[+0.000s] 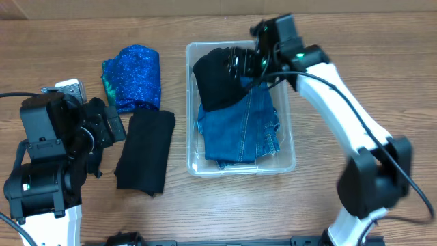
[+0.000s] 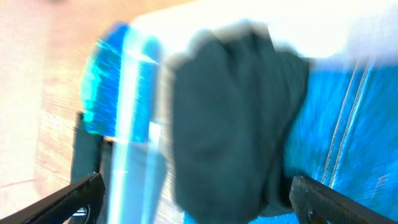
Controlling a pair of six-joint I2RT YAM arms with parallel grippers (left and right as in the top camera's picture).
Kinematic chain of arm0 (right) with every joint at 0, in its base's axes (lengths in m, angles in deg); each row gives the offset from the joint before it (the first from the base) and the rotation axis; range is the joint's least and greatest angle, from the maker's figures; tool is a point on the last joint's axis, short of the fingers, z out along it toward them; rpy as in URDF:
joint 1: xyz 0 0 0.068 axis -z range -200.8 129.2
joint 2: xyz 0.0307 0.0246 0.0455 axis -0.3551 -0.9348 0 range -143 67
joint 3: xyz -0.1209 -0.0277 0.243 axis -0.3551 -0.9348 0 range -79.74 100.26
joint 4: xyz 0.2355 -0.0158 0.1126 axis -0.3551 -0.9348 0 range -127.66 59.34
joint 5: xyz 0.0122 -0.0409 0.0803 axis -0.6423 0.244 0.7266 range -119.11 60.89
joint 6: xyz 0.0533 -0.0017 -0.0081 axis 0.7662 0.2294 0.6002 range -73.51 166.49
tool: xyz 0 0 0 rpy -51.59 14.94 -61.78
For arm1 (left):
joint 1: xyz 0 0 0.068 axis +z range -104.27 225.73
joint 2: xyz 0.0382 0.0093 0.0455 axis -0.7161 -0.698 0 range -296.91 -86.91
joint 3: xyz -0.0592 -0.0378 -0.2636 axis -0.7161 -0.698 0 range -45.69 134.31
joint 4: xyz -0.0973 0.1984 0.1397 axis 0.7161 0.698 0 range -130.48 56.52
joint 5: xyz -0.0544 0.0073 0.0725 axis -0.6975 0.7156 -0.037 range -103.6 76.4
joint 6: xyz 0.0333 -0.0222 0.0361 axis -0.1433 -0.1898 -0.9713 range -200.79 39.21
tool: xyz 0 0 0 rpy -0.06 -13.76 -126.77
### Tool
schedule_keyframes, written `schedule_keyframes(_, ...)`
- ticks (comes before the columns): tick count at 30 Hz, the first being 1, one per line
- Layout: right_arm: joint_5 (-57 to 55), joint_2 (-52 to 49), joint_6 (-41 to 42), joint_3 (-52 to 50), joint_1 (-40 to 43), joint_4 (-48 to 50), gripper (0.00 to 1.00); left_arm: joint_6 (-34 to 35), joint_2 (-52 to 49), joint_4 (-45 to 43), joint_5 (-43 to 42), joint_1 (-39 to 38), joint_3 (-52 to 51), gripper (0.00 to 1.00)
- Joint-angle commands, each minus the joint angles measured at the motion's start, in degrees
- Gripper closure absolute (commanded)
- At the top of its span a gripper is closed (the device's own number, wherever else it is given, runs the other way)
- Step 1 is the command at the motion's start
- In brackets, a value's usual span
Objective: Pack container
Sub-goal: 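Open the right gripper and retract the right arm to the side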
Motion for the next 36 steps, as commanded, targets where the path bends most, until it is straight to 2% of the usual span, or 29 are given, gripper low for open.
schedule_keyframes(1, -0.6, 5.4, -8.6, 3.7, -0.6, 0.6, 0.43, -0.9, -0.1, -0.1, 0.3, 0.0, 1.2, 0.0)
schedule_keyframes(2, -0.3, 5.4, -8.7, 3.8, -0.7, 0.5, 0.68, -0.9, -0.1, -0.1, 0.3, 0.0, 1.2, 0.0)
schedule_keyframes(3, -0.3, 5.4, -8.7, 3.8, -0.7, 0.2, 0.8, -0.9, -0.1, -0.1, 0.3, 0.0, 1.2, 0.0)
schedule_keyframes(5, -0.7, 4.7, -8.8, 3.8, -0.7, -0.9, 0.95, -0.9, -0.1, -0.1, 0.3, 0.0, 1.2, 0.0)
schedule_keyframes(11, -1.9, 0.0, -13.9, 3.8, -2.9, -3.4, 0.96, -0.8, -0.1, 0.0, 0.3, 0.0, 1.2, 0.0)
schedule_keyframes(25, -4.3, -18.5, -13.6, 3.8, -4.3, -4.5, 0.96, -0.7, -0.1, 0.2, 0.3, 0.0, 1.2, 0.0)
schedule_keyframes(31, -6.8, -18.4, -13.7, 5.5, -4.3, -8.6, 0.96, -0.7, -0.1, 0.2, 0.3, 0.0, 1.2, 0.0)
schedule_keyframes(36, -11.8, -14.3, -14.4, 16.0, -4.3, -17.3, 0.96, -0.7, -0.1, -1.3, 0.3, 0.0, 1.2, 0.0)
